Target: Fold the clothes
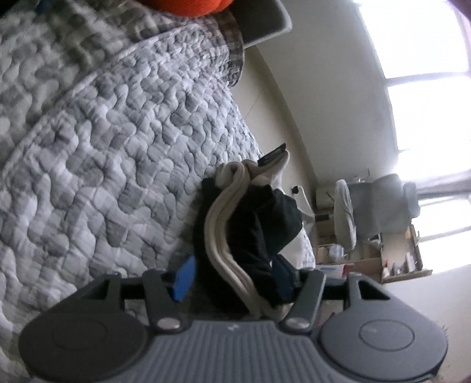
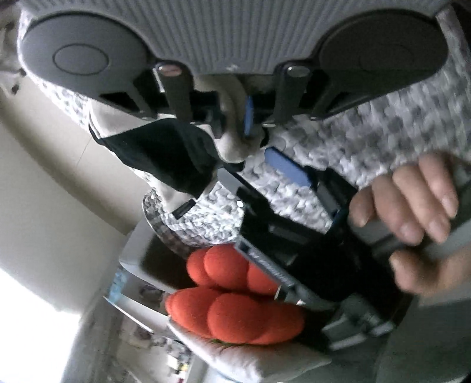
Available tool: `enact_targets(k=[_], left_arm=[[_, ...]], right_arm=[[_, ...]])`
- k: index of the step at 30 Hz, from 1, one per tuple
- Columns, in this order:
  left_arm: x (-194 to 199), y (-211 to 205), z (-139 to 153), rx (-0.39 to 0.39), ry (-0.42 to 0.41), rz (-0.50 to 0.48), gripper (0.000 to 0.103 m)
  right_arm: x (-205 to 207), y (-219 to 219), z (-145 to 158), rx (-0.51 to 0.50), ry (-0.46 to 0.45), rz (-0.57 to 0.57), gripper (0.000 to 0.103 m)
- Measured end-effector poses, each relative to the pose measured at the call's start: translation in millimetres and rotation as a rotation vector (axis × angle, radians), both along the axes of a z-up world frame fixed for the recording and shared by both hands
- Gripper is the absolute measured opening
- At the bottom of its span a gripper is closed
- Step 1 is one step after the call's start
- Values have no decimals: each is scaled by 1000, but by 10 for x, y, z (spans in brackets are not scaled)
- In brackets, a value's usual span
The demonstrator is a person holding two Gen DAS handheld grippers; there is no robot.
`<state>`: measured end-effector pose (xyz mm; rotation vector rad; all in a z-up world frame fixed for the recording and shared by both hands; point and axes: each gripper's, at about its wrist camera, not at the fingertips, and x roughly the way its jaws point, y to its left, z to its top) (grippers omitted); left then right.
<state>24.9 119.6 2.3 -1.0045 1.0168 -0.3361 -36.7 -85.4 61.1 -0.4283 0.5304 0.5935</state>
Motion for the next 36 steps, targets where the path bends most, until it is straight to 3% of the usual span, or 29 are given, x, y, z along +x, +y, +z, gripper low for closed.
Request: enact_targets(k=[1, 4, 7, 13, 14, 17, 23, 25, 29, 32, 36], left_arm=[[0, 1, -12, -11, 7, 6, 64], [15, -21, -29, -24, 22, 7, 69], [19, -77, -21, 20, 32, 0, 70], [23, -121, -3, 34, 33, 2, 70], [24, -124, -1, 36, 33, 1, 71], [27, -131, 3, 34, 35, 4, 71], [-6, -26, -7, 27, 41, 8, 75], [-13, -5, -6, 18, 40, 11, 78], [-27, 36, -24, -24, 40, 19, 83], [-34, 39, -39, -52, 45, 26, 85], [-39, -25, -36, -65, 39, 10, 88]], right_arm=[[4, 0, 20, 7, -5, -11, 6], [32, 75, 35, 19, 5, -20, 6], [10, 137, -65, -27, 20, 5, 8], [-132, 276, -226, -149, -21, 86, 21], [-155, 286, -247, -163, -24, 91, 34], [-217, 362, -373, -253, -71, 130, 45], [-262, 526, -612, -423, -188, 161, 48], [-240, 535, -596, -415, -186, 157, 42], [-132, 370, -349, -268, -135, 103, 28], [-105, 251, -205, -188, -137, 68, 23], [-127, 233, -151, -155, -147, 47, 21]])
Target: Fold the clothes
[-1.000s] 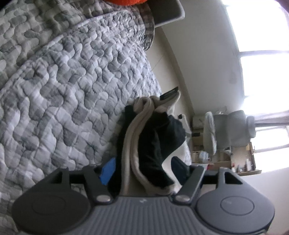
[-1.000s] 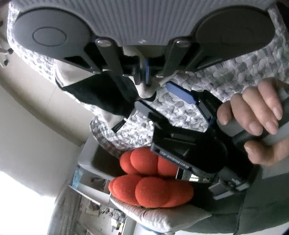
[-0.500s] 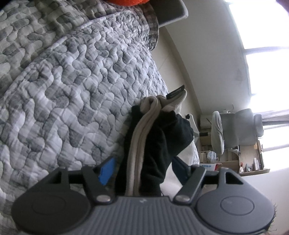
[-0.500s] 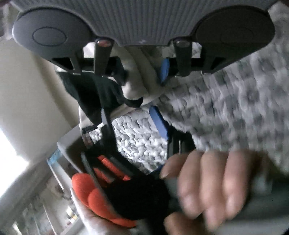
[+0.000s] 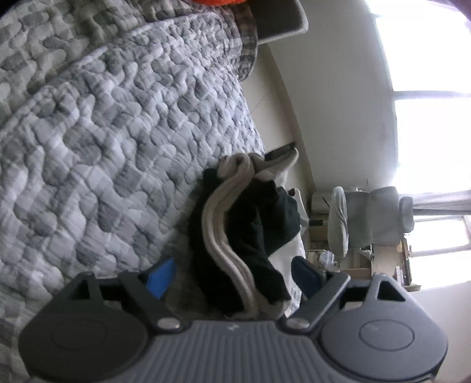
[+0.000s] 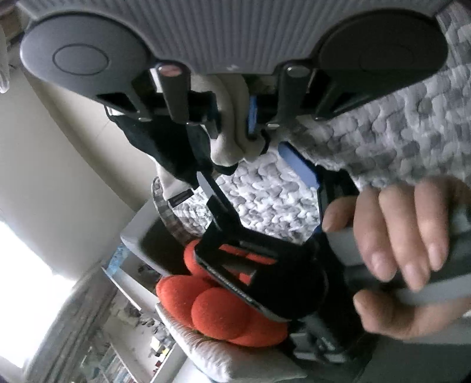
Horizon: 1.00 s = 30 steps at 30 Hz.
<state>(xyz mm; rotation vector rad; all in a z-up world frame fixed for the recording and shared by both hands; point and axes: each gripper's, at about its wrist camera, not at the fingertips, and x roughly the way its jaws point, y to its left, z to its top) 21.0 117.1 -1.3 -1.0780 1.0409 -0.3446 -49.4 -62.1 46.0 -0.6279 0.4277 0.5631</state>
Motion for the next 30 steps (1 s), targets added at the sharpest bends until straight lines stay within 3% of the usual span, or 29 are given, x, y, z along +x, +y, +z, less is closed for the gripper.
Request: enact_targets(k=[5, 10, 18, 21, 23, 25, 30], left_arm=[[25, -108, -42, 2, 20, -25, 89], [45, -252, -49, -19, -16, -62, 90], [112, -435, -72, 28, -45, -117, 88], [121, -453, -76, 51, -52, -120, 78], [128, -456, -75, 77, -53, -121, 64], [143, -475, -59, 109, -56, -125, 57], [142, -504, -17, 152, -79, -133, 52]], right_arm=[[-7, 20, 15, 22, -7, -7, 13], [-16, 40, -23, 12, 17, 6, 13], [-80, 15, -47, 16, 34, 10, 13], [-46, 16, -48, 17, 34, 14, 13], [-46, 18, -55, 15, 35, 16, 14], [-39, 19, -58, 13, 39, 17, 16], [-38, 24, -65, 5, 56, 26, 19]])
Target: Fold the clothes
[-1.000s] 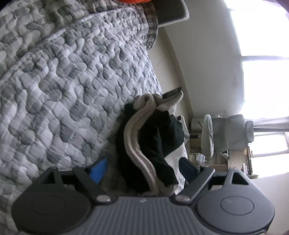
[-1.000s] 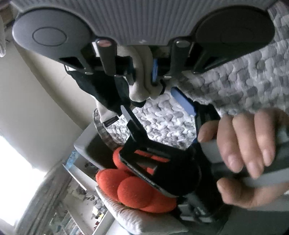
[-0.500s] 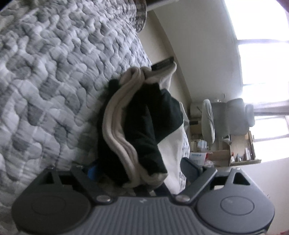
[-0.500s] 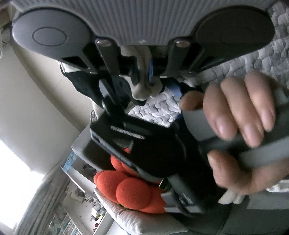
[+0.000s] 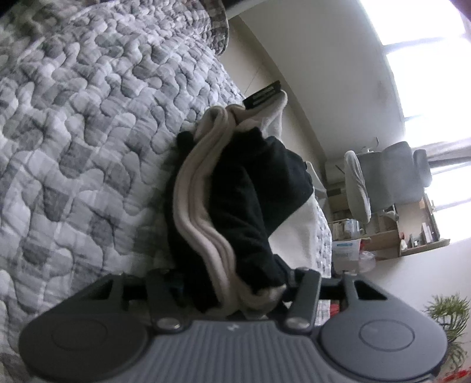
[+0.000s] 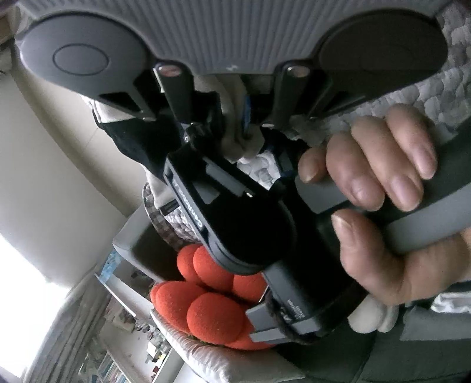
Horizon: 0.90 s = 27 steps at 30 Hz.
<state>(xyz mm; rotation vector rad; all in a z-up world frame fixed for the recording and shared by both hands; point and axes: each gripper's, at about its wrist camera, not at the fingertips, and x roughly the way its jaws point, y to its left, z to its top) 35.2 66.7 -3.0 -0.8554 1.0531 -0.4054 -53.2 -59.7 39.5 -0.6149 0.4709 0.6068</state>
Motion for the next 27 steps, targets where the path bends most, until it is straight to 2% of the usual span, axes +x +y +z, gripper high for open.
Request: enact_targets(k=[5, 13, 17, 19, 23, 25, 27], left_arm=[[18, -2, 2, 4, 6, -1, 49], [9, 14, 18, 9, 12, 3, 49], [17, -3, 31, 11, 13, 1, 50], [10, 7, 25, 11, 11, 0, 50], [22, 2, 18, 9, 12, 0, 51], [34, -9, 18, 7, 12, -1, 52], [47, -20, 16, 6, 11, -2, 52]], right_arm=[[16, -120, 58, 32, 54, 17, 24], [199, -693, 271, 250, 196, -65, 24], [335, -972, 312, 392, 232, -206, 25], [457, -1100, 290, 459, 263, -321, 25], [642, -1214, 172, 486, 311, -493, 25], [689, -1251, 148, 497, 323, -534, 26], [733, -1291, 130, 511, 334, -571, 35]])
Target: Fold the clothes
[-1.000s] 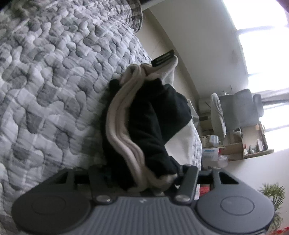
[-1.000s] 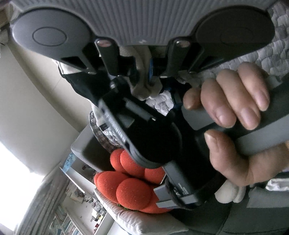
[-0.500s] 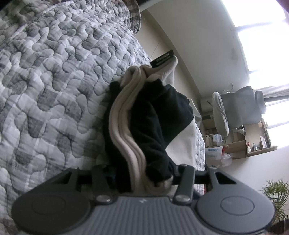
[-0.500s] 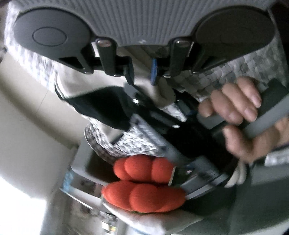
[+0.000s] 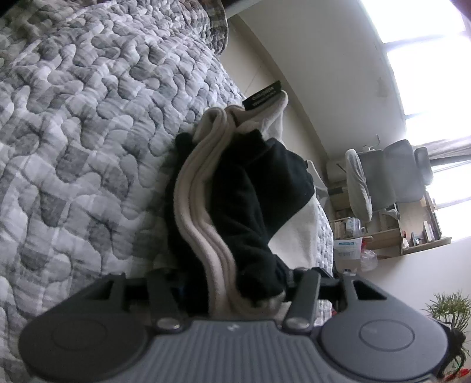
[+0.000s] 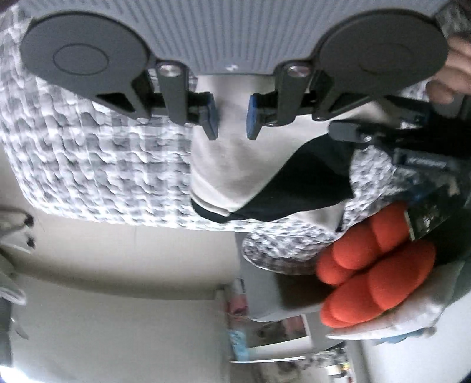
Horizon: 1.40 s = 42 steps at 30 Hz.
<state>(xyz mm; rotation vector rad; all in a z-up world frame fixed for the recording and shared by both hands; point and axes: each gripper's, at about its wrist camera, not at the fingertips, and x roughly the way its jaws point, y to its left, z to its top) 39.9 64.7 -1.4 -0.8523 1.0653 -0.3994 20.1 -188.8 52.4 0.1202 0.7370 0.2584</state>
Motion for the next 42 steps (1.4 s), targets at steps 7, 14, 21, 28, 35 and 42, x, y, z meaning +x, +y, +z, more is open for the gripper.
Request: enact_targets(k=[7, 14, 21, 28, 35, 42], left_arm=[[30, 7, -26, -12, 5, 5, 53], [42, 19, -23, -15, 8, 6, 54], [57, 21, -25, -12, 7, 7, 54], [50, -6, -19, -4, 6, 10, 55], [67, -21, -14, -1, 3, 8, 57], [69, -23, -11, -3, 6, 11, 58]], right_arm=[[74, -309, -104, 163, 122, -109, 50], [97, -492, -232, 365, 262, -140, 55], [71, -490, -233, 419, 281, -140, 62], [95, -428, -251, 420, 269, -122, 66], [141, -552, -324, 531, 286, -132, 67], [159, -452, -292, 487, 259, -110, 67]])
